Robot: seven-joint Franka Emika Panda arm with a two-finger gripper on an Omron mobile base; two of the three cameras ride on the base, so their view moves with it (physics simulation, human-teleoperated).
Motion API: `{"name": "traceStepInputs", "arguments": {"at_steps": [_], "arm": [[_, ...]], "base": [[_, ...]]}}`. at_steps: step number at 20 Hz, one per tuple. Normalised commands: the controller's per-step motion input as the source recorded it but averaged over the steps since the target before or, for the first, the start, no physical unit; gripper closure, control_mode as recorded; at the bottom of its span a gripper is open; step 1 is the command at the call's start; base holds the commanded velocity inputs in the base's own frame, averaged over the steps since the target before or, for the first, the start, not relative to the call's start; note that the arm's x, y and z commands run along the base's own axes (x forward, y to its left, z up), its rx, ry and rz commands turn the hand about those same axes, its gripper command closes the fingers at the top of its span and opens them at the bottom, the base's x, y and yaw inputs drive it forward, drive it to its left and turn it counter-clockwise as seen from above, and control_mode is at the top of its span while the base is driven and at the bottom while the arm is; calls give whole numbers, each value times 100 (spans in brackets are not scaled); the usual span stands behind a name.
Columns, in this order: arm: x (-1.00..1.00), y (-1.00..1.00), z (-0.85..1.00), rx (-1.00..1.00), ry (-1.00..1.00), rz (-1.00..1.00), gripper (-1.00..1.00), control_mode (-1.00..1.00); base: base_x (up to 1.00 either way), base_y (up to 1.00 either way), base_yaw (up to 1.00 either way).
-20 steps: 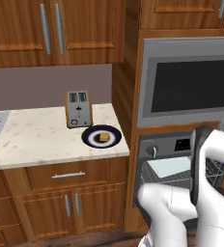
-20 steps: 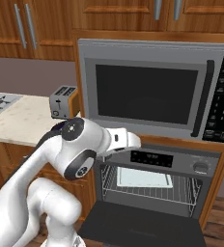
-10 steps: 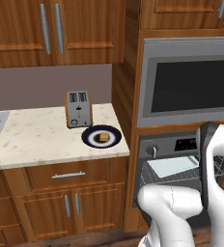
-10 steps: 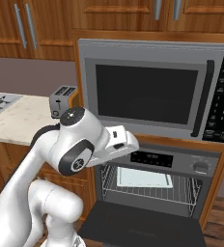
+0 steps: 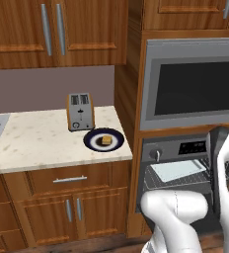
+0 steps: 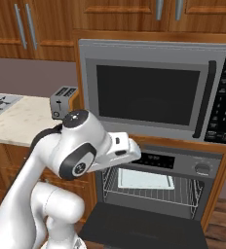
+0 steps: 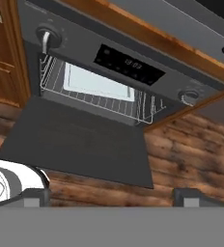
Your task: Take the baked cake out of the oven and place it on the plate for cooling. Then close the oven door.
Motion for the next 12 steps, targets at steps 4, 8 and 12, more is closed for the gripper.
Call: {"name": "traceStepInputs", "arguments": {"at_steps": [4,8,12], "arm": [[-59,0,0,34,-7,-41,-100,-100],[-36,-2,0,31,-1,-42,-100,-100],[-16,-2,-9,16,-1,-29,-100,-100]], "base": [[0,0,0],[0,0,0],[0,0,0]]}}
